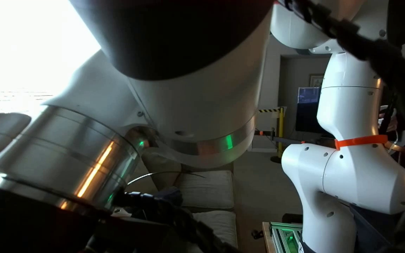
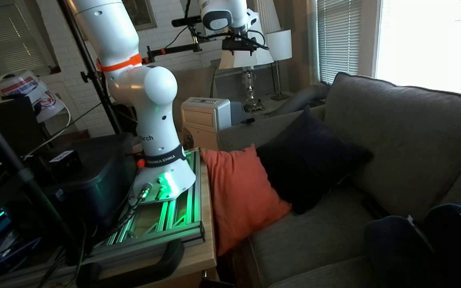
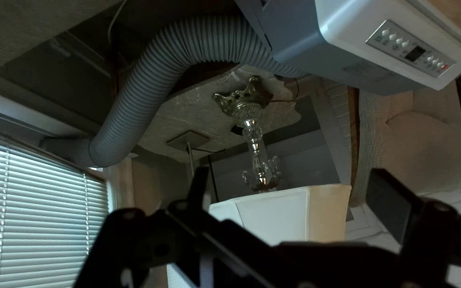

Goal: Put the remote control on the backrest of the sofa.

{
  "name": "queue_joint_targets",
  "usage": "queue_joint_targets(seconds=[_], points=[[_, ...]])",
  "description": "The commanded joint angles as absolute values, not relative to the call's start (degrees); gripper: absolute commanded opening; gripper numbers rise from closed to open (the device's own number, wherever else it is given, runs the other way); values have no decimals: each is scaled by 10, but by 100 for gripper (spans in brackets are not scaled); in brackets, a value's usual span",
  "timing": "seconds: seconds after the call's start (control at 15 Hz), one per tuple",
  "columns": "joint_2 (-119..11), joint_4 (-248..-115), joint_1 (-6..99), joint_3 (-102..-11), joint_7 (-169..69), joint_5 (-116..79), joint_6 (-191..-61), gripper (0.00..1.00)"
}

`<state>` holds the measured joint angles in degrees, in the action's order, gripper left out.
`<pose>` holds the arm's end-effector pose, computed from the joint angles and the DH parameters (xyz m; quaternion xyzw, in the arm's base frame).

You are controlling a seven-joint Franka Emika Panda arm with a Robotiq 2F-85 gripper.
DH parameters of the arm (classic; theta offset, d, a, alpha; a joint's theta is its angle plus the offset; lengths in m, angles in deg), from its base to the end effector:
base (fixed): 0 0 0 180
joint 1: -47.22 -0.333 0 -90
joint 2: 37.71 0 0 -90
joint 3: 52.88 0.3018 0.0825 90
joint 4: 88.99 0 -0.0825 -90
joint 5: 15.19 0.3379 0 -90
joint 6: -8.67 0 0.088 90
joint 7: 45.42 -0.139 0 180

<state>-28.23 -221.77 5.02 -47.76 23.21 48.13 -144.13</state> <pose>0.3479 0.3594 0.4431 -0.7679 -0.4934 -0.2794 0.2980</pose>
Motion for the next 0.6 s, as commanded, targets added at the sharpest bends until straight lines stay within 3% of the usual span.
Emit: queue_joint_targets(seconds=[0.0, 0.53], points=[[-268, -2262, 115, -419, 160, 427, -1440, 100], [-268, -2337, 155, -359, 203, 487, -1459, 100]])
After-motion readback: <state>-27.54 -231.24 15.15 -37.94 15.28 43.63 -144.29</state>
